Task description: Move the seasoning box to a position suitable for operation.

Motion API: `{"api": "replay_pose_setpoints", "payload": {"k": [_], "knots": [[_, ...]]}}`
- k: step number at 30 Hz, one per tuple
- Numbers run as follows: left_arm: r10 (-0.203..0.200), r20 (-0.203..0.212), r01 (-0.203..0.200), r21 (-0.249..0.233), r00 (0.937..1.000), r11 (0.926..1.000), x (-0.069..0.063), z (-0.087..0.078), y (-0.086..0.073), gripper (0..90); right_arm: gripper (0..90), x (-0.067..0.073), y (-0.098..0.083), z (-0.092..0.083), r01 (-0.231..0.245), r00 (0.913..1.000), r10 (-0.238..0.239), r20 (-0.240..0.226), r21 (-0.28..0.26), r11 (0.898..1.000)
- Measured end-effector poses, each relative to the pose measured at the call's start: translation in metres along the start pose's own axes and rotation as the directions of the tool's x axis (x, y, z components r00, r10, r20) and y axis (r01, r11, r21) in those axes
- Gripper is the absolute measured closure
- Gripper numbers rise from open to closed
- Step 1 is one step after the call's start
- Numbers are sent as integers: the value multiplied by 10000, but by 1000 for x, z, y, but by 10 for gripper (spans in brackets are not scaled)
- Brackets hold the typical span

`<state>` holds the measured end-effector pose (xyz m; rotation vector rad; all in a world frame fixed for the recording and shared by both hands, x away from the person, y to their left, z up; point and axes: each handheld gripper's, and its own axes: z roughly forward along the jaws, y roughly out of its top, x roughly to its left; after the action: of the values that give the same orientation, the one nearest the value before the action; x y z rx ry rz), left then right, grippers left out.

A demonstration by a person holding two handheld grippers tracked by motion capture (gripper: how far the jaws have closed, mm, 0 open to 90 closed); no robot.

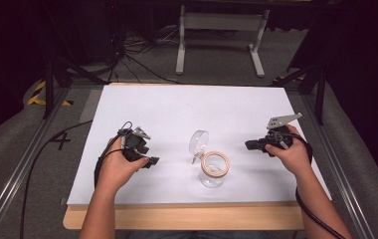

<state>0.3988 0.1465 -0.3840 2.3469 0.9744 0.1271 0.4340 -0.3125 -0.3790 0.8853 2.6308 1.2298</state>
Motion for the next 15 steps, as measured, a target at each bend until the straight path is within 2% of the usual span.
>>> {"api": "replay_pose_setpoints", "payload": {"k": [2,4,5,8,10,11,12,13,14,15], "knots": [[-58,63,58,40,10000,10000,-1,-1,0,351,895,-1,-2,-1,-89,10000,89,22,-10,10000],[-126,147,128,-126,9998,9998,-2,-2,0,330,896,-3,-3,0,-194,9998,194,-13,-8,9998],[2,248,8,-394,9997,9992,-2,-1,0,326,896,-4,-5,2,-180,9998,180,-64,3,9998],[70,302,-54,-505,9995,9987,-3,0,-1,330,896,-3,-5,4,-190,9997,191,-145,29,9998],[51,282,-37,-484,9996,9988,-3,0,-1,360,897,-2,-4,5,-150,9996,151,-218,65,9999],[334,89,-327,-665,9994,9973,-3,-2,-1,391,896,-1,-4,6,-171,9995,172,-281,35,9998],[334,89,-327,-665,9994,9973,-3,-2,-1,441,896,-1,-4,6,-171,9995,172,-281,35,9998],[649,-74,-653,-917,9979,9936,-3,-6,-1,441,897,0,-4,7,-183,9992,185,-346,37,9998],[583,98,-572,-904,9982,9943,-3,-8,-2,510,897,2,-3,9,-101,9992,104,-383,79,9999],[574,67,-567,-773,9983,9954,-2,-11,-3,549,897,4,-2,10,-33,9992,38,-386,119,9999]]}}
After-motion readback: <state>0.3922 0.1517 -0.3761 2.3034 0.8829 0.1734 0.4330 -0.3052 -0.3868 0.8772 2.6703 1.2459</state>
